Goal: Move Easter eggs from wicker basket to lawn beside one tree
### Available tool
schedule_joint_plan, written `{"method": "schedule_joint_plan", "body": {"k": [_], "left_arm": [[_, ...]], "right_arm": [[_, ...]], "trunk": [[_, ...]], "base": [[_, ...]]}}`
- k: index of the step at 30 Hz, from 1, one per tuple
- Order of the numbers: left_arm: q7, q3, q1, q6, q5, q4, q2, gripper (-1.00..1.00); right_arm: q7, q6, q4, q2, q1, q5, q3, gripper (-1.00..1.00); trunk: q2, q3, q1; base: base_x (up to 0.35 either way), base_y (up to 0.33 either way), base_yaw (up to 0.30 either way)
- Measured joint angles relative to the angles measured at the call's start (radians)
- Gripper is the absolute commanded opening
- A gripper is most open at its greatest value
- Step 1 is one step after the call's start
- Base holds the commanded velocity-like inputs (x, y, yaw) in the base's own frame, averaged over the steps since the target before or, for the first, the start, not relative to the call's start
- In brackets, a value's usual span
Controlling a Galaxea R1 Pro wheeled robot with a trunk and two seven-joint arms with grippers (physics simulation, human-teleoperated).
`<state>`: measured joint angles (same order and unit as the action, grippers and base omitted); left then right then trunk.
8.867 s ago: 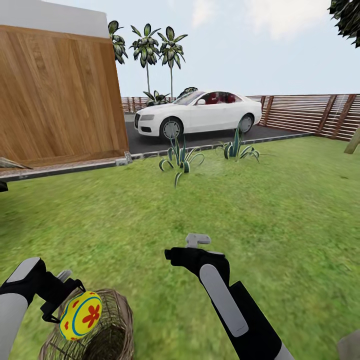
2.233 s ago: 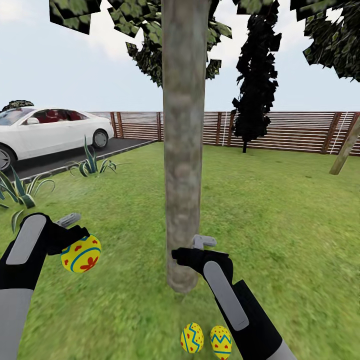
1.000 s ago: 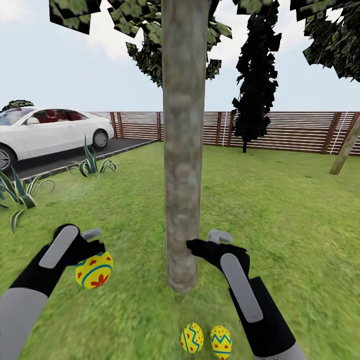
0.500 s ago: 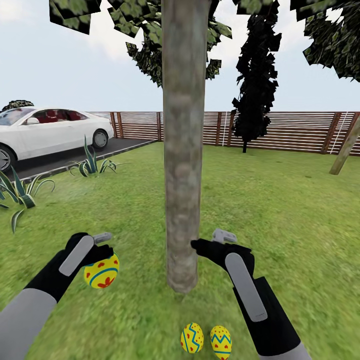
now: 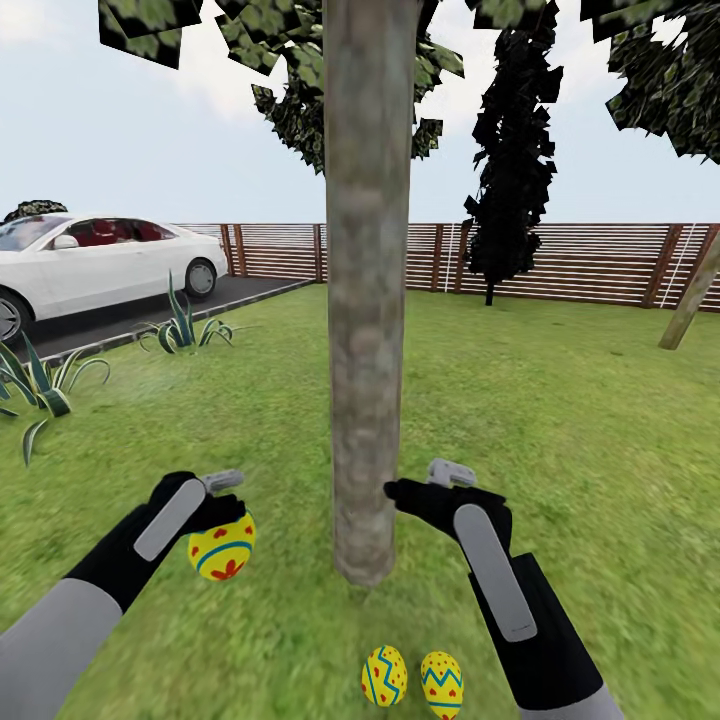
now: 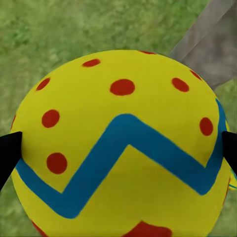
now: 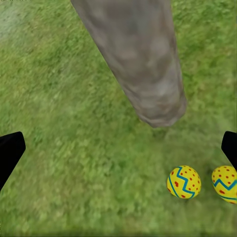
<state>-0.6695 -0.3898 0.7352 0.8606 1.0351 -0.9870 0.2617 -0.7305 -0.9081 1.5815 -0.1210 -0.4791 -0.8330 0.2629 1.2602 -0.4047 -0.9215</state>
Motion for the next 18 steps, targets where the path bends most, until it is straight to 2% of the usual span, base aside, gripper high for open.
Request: {"method": "schedule_joint_plan", "body": {"k": [4, 7, 10, 15, 18], "left_arm": [[0.003, -0.025, 0.000, -0.013, 0.000, 0.014, -0.004, -1.00], [0.019, -0.077, 0.001, -0.080, 0.000, 0.051, -0.006, -1.00], [0.038, -0.131, 0.001, -0.116, 0.000, 0.075, -0.010, -1.00], [0.043, -0.147, 0.001, -0.126, -0.001, 0.081, -0.012, -1.00], [0.044, -0.148, 0.001, -0.127, -0.001, 0.081, -0.012, -1.00]], "right_arm": [[0.000, -0.008, 0.000, 0.000, 0.000, -0.001, -0.025, 1.00], [0.000, -0.023, 0.000, 0.000, 0.000, -0.001, -0.030, 1.00], [0.000, -0.028, 0.000, 0.000, 0.000, -0.002, -0.032, 1.00], [0.000, -0.030, 0.001, 0.003, -0.001, -0.001, -0.038, 1.00], [0.000, -0.030, 0.001, 0.011, 0.000, -0.001, -0.074, 1.00]], "trunk": [[0.000, 0.000, 0.000], [0.000, 0.000, 0.000], [0.000, 0.000, 0.000], [0.000, 0.000, 0.000], [0.000, 0.000, 0.000]], "base": [[0.000, 0.000, 0.000], [0.000, 0.000, 0.000], [0.000, 0.000, 0.000], [0.000, 0.000, 0.000], [0.000, 0.000, 0.000]]}}
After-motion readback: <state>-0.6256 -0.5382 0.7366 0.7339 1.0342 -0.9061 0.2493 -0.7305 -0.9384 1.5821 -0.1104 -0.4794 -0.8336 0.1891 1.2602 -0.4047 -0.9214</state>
